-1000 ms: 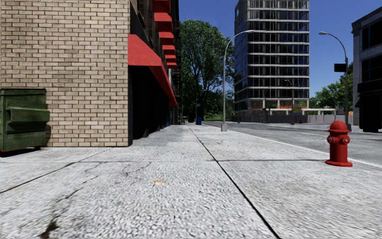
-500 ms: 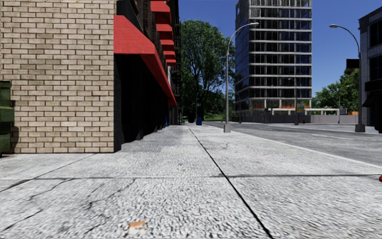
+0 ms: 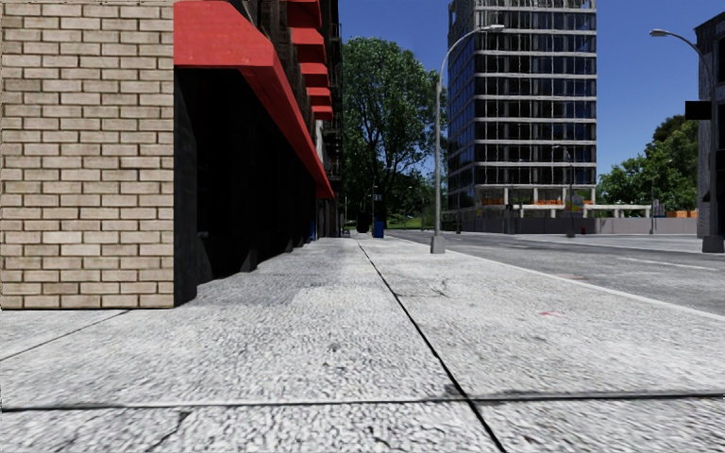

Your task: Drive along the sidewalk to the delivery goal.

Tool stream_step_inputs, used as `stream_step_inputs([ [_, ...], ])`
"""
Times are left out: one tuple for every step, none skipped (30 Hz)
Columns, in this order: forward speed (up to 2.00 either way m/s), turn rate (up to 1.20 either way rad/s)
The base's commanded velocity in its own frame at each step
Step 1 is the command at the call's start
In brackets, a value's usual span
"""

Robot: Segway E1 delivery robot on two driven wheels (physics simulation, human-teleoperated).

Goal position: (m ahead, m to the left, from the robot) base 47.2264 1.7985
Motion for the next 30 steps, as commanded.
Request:
stream_step_inputs([
  [2.00,0.00],
  [2.00,0.00],
  [2.00,0.00],
  [2.00,0.00],
  [2.00,0.00],
  [2.00,0.00],
  [2.00,0.00],
  [2.00,0.00],
  [2.00,0.00],
  [2.00,0.00],
  [2.00,0.00],
  [2.00,0.00],
  [2.00,0.00],
  [2.00,0.00],
  [2.00,0.00],
  [2.00,0.00],
  [1.99,0.00],
  [1.99,0.00],
  [1.99,0.00],
  [1.99,0.00],
  [1.99,0.00],
  [1.99,0.00],
  [1.99,0.00],
  [1.99,0.00],
  [1.99,0.00],
  [1.99,0.00],
  [1.98,0.00],
  [1.98,0.00],
  [1.98,0.00],
  [1.98,0.00],
])
